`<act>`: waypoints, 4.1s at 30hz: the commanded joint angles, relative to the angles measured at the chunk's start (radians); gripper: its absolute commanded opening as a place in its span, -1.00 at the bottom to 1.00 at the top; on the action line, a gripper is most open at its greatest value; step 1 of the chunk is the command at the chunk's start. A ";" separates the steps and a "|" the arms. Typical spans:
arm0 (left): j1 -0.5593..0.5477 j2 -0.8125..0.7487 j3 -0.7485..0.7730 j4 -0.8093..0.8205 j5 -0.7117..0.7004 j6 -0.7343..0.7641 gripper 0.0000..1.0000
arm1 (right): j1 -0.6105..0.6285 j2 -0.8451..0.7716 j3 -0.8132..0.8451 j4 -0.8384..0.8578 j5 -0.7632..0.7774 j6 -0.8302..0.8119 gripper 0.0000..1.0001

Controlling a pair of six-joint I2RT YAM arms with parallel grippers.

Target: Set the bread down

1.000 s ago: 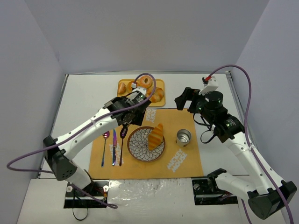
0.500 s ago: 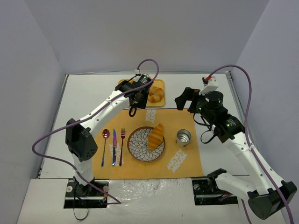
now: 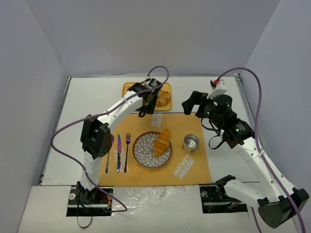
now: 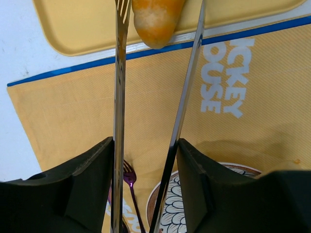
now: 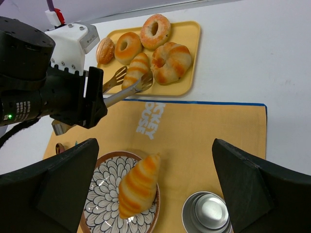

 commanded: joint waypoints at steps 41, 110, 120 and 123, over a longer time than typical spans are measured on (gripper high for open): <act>-0.288 -0.613 -0.327 -0.102 -0.114 -0.088 -0.79 | 0.009 0.008 0.030 0.043 0.058 -0.016 1.00; -0.538 -0.835 -0.697 -0.146 -0.091 -0.308 0.08 | 0.009 0.033 0.047 0.045 0.045 -0.015 1.00; -0.531 -0.858 -0.530 -0.236 -0.169 -0.290 0.06 | 0.009 0.036 0.049 0.045 0.044 -0.014 1.00; -0.483 -0.854 -0.492 -0.248 -0.185 -0.273 0.06 | 0.009 0.038 0.047 0.046 0.042 -0.014 1.00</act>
